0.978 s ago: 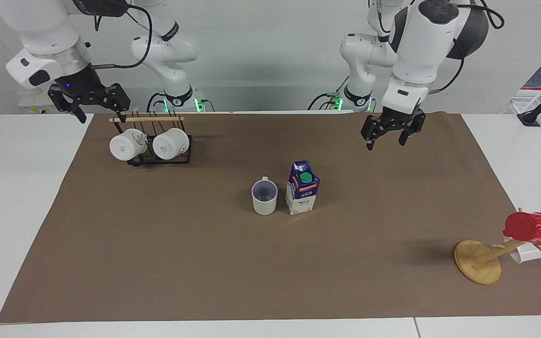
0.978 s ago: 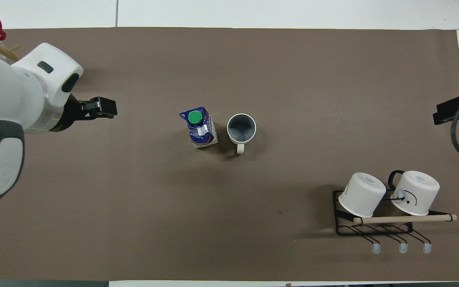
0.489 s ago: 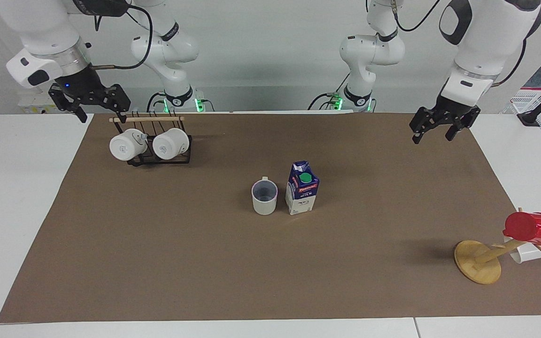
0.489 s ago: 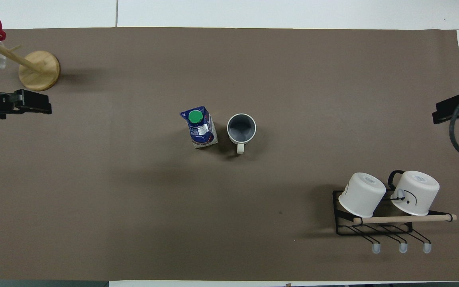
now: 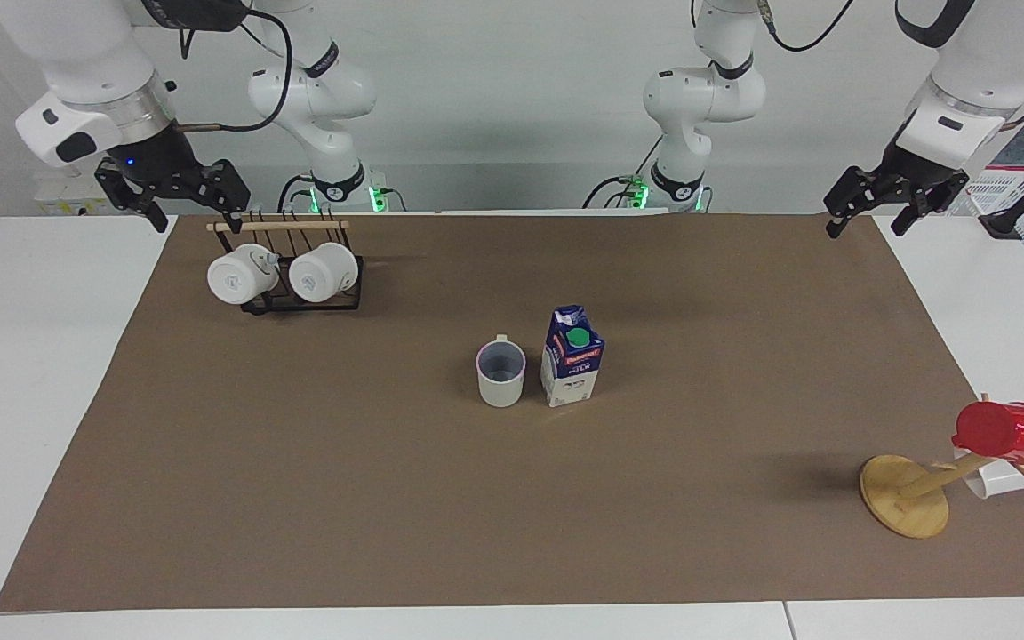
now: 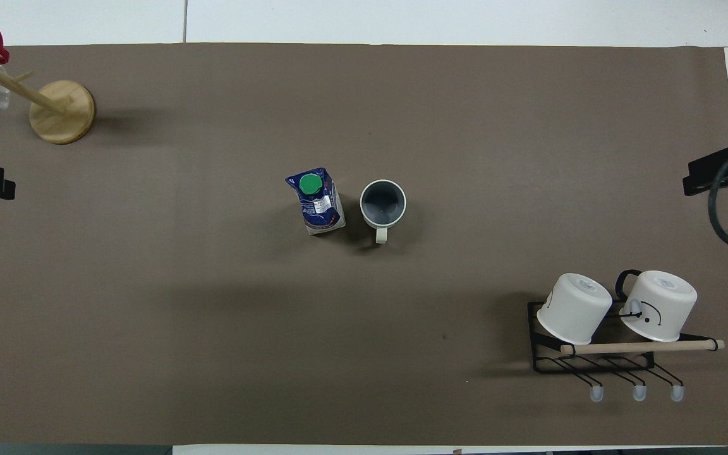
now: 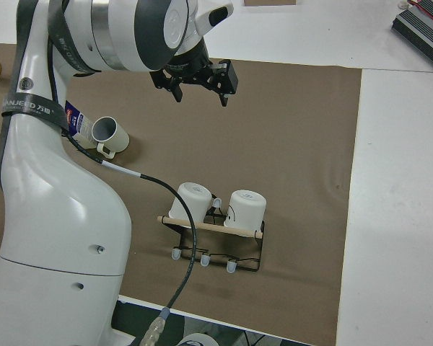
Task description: Place cup and milk on table
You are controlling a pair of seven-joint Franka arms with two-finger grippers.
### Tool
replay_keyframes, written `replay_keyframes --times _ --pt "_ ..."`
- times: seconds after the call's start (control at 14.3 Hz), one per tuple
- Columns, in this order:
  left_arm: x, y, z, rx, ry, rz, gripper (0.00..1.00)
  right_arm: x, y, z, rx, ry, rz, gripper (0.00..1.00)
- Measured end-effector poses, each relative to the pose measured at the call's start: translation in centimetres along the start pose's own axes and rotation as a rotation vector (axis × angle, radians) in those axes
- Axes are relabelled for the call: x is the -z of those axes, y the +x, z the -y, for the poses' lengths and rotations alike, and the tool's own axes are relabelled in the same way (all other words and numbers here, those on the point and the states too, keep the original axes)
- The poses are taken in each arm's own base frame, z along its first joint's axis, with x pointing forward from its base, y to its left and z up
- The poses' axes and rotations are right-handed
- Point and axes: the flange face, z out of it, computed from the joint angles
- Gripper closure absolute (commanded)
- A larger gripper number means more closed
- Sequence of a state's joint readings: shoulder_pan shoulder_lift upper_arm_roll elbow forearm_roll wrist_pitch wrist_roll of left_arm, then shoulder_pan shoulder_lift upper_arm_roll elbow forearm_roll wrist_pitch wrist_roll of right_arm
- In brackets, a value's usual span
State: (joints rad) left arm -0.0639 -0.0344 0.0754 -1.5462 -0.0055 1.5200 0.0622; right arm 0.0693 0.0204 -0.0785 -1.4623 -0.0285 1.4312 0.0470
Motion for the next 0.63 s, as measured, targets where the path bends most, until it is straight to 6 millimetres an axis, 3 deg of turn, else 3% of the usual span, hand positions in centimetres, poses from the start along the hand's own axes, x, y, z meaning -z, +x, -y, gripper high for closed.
replay_keyframes --times 0.21,0.63 --pt "0.29 -0.32 1.51 0.009 -0.006 0.011 0.0 0.0 0.0 0.06 -0.021 0.001 0.0 0.0" --pt "0.15 -0.36 1.52 0.01 -0.017 0.021 0.0 -0.23 0.01 0.07 -0.022 0.001 0.005 0.0"
